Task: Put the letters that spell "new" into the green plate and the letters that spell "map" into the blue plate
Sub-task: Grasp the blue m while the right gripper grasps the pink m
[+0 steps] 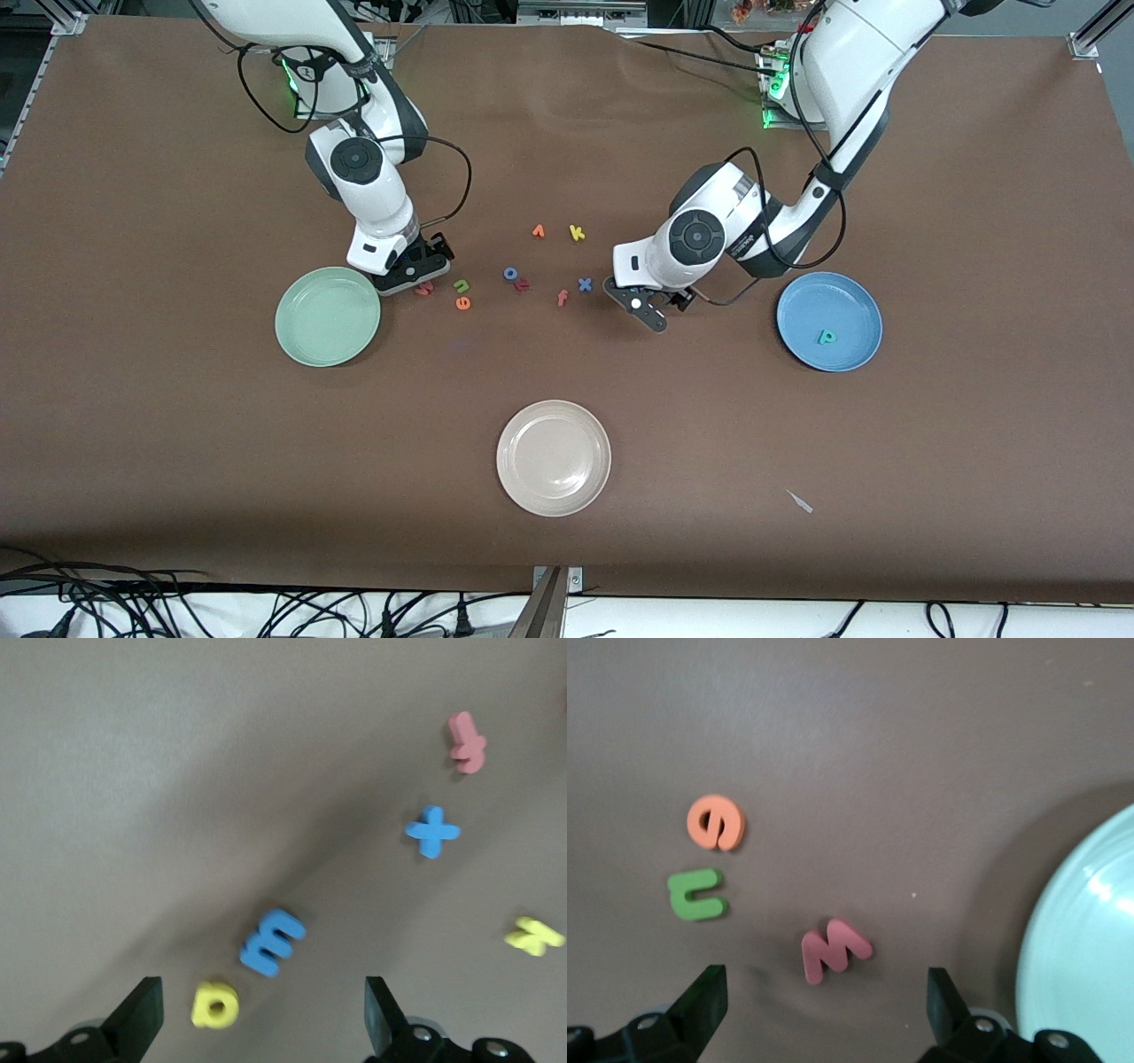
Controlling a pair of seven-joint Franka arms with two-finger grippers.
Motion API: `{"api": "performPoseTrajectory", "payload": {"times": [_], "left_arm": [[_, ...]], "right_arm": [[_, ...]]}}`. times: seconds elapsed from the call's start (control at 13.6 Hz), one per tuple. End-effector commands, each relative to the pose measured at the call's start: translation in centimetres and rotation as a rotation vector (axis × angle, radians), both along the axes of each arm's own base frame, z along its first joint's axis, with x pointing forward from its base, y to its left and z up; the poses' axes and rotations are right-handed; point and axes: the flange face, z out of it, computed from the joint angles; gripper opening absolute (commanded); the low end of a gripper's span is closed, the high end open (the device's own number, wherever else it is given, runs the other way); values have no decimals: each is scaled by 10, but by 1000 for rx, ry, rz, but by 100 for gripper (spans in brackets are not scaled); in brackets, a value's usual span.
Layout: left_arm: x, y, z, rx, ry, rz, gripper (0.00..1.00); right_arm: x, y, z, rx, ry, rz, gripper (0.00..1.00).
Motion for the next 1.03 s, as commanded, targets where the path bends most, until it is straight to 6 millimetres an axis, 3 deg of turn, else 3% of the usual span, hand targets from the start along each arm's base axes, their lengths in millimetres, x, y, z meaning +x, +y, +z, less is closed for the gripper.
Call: {"api": "performPoseTrajectory", "payload": {"times": [0.0,0.22,0.44,0.59,0.74,0.81,0.96], "left_arm": [[-17,-7,-19,-1,-69,-116,96],[-24,-10,-24,-3,-69,-127,80],[-25,-7,-35,1,-99,-169,64],[-28,-8,-37,2,-96,-174,39],[-28,-8,-37,2,-96,-172,7],[-26,-6,-35,4,-99,-169,0],[-18,-5,-17,9,-121,-161,0]], "right_arm": [[-3,-2,-7,0,-10,89,100],[-2,-3,-10,-1,-13,132,100],[-2,-3,-28,26,-43,176,99],[1,-6,-33,37,-60,189,95],[1,-6,-34,35,-57,190,94],[1,-6,-34,35,-57,192,91],[3,-5,-32,36,-61,192,81]]}}
